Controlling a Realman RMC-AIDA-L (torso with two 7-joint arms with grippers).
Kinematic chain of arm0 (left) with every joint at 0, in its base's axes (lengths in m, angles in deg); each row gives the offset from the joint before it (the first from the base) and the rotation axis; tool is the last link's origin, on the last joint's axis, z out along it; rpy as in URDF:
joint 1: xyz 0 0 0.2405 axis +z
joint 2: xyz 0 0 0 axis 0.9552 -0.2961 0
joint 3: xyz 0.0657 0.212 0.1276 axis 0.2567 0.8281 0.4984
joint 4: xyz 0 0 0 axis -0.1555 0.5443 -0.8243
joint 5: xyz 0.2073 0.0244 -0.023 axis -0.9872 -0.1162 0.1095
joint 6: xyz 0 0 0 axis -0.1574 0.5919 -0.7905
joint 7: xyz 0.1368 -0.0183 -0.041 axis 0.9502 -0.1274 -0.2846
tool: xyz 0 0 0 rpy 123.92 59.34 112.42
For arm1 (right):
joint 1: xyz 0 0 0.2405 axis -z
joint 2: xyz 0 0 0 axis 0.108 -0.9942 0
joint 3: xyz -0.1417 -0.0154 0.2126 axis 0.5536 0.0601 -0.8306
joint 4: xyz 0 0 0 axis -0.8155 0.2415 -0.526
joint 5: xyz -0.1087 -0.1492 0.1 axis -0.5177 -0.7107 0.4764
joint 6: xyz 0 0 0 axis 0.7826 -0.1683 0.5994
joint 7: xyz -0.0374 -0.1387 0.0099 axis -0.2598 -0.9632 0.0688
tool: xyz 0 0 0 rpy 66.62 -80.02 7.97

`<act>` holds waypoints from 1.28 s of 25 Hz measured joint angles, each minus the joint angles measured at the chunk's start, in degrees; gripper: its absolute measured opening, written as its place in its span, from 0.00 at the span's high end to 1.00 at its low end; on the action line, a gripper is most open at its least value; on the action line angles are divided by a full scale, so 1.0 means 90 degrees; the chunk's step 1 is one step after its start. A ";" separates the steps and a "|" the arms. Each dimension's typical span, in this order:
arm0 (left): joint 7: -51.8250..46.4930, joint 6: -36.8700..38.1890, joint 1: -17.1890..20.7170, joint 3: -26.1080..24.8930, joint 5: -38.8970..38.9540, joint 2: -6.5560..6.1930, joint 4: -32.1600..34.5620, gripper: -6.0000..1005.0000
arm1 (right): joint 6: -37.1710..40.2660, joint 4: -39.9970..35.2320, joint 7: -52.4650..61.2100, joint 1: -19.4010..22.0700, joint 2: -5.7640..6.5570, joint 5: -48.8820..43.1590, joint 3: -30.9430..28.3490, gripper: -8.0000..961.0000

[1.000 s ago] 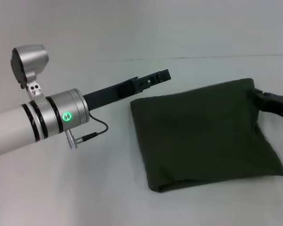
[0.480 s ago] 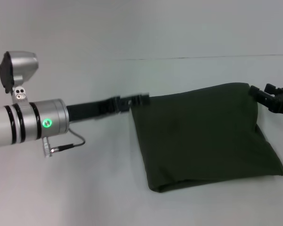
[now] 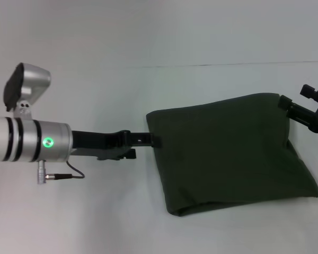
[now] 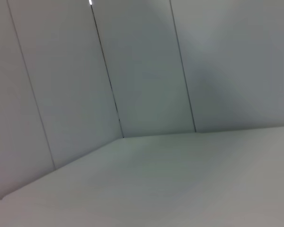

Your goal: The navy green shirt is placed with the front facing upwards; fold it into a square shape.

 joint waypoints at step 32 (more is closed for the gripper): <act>0.0024 -0.0769 -0.0399 0.0247 -0.0053 0.0500 -0.0688 0.14 | 0.0302 -0.0003 0.0024 0.0019 -0.0005 0.0078 -0.0010 0.11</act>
